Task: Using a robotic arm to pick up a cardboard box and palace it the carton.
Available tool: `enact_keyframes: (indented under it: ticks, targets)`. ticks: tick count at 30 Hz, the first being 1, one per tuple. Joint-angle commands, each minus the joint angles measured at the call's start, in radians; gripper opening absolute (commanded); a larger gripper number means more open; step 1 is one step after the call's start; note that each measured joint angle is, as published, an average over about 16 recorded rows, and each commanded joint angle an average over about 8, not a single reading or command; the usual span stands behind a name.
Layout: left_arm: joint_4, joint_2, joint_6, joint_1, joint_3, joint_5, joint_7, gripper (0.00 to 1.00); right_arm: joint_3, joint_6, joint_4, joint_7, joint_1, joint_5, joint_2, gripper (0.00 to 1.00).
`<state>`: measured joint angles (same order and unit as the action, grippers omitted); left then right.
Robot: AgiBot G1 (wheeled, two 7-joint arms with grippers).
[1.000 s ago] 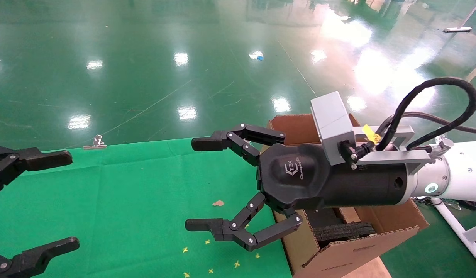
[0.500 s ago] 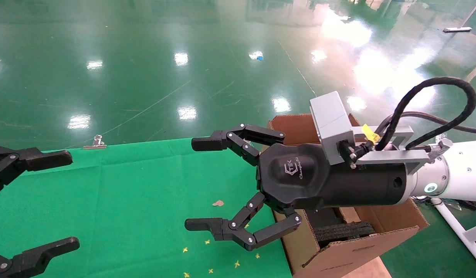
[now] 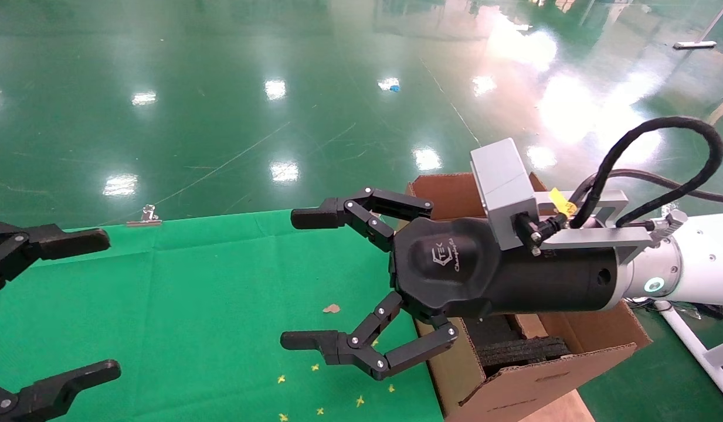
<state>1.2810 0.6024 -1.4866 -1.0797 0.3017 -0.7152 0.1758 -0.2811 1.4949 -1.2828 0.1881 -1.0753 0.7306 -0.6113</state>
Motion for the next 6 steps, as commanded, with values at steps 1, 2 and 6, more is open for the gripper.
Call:
enact_keyframes:
  ticks: [1, 2, 6]
  targets:
    - [0.0, 0.0, 0.0, 0.0, 0.0, 0.0, 0.0, 1.0, 0.0, 0.0, 0.0, 0.0, 0.0, 0.0, 0.0, 1.0]
    - [0.0, 0.0, 0.0, 0.0, 0.0, 0.0, 0.0, 1.0, 0.0, 0.0, 0.0, 0.0, 0.0, 0.0, 0.0, 1.0]
    - [0.0, 0.0, 0.0, 0.0, 0.0, 0.0, 0.0, 1.0, 0.0, 0.0, 0.0, 0.0, 0.0, 0.0, 0.0, 1.0]
